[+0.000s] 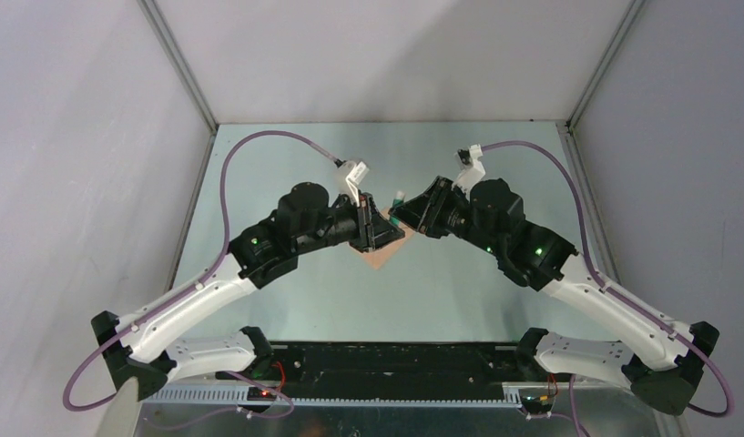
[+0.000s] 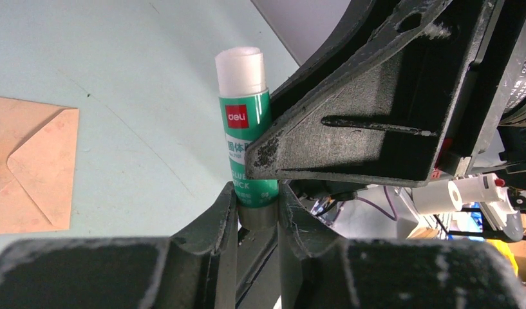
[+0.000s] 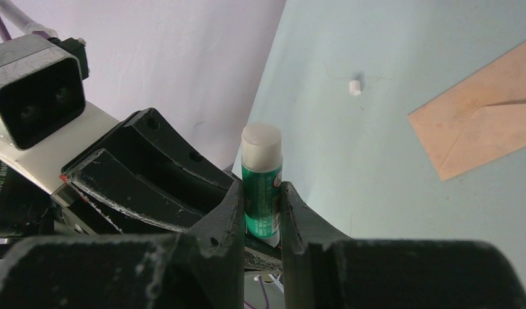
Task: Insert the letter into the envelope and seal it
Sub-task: Screw the solid glue.
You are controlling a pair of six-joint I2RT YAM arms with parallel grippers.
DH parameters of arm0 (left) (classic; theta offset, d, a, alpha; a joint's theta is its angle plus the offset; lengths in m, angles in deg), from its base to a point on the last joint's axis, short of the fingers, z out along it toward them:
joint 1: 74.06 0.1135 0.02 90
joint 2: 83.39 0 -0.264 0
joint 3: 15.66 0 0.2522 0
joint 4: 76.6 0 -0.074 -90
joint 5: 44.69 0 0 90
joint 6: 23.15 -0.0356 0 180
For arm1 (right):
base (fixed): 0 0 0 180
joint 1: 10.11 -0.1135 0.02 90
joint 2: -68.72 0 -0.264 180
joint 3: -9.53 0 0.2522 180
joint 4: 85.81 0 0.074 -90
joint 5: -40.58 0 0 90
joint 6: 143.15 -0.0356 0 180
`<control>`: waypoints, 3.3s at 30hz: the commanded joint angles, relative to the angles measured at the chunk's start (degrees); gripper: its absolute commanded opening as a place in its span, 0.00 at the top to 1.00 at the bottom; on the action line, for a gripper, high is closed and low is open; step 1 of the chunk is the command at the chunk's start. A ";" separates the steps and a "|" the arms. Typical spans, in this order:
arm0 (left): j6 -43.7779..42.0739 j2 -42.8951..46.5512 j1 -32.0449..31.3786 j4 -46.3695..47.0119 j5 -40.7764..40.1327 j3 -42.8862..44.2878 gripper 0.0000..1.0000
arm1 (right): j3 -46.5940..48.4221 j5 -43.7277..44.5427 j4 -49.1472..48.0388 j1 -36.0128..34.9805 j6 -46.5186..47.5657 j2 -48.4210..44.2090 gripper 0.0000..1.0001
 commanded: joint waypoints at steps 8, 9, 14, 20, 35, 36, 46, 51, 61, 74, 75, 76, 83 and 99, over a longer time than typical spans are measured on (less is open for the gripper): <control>7.36 5.15 3.24 20.71 19.67 -5.58 1.00 | -5.53 -31.84 -28.94 6.27 12.16 -3.47 1.00; 7.86 5.22 3.28 23.26 21.75 -5.83 1.00 | -5.60 -35.86 -31.05 6.84 13.15 -3.50 1.00; 13.74 5.30 3.85 33.48 28.30 -8.08 1.00 | -6.45 -45.27 -37.36 9.17 12.69 -3.35 1.00; 26.92 4.46 4.23 57.43 35.81 -12.69 1.00 | -10.11 -54.64 -57.59 11.37 1.84 -1.36 1.00; 30.58 4.90 5.55 62.81 36.55 -13.32 0.96 | -10.18 -55.48 -58.23 10.66 0.57 -0.91 1.00; 29.50 5.07 5.57 61.86 36.32 -13.11 0.94 | -10.16 -55.00 -57.16 10.55 1.30 -1.61 1.00; 18.11 8.22 5.94 40.21 31.42 -8.63 0.23 | -9.85 -32.90 -35.43 10.24 8.34 -7.57 1.00; 6.72 9.80 6.10 22.68 23.91 -3.68 0.09 | -7.81 -18.79 -23.68 7.78 7.44 -8.77 1.00; -2.26 9.17 3.28 6.33 6.22 0.83 0.18 | -1.99 0.75 -10.07 -0.56 4.36 -6.00 1.00; -4.07 8.65 2.17 4.93 3.71 0.06 0.35 | -1.85 2.34 -10.16 -1.25 0.77 -5.37 1.00; -3.88 8.48 2.11 5.06 3.95 -0.01 0.35 | -1.86 2.08 -10.28 -1.20 0.65 -5.25 1.00; -3.78 8.21 2.10 5.55 4.38 -0.14 0.35 | -1.83 1.91 -10.67 -1.23 0.56 -5.14 1.00; -3.28 7.08 2.00 7.14 5.55 -0.61 0.39 | -1.81 0.92 -11.35 -1.26 0.25 -4.60 1.00; -3.43 6.44 1.99 7.38 5.37 -0.37 0.70 | -1.88 -0.69 -12.76 -1.33 0.44 -3.82 1.00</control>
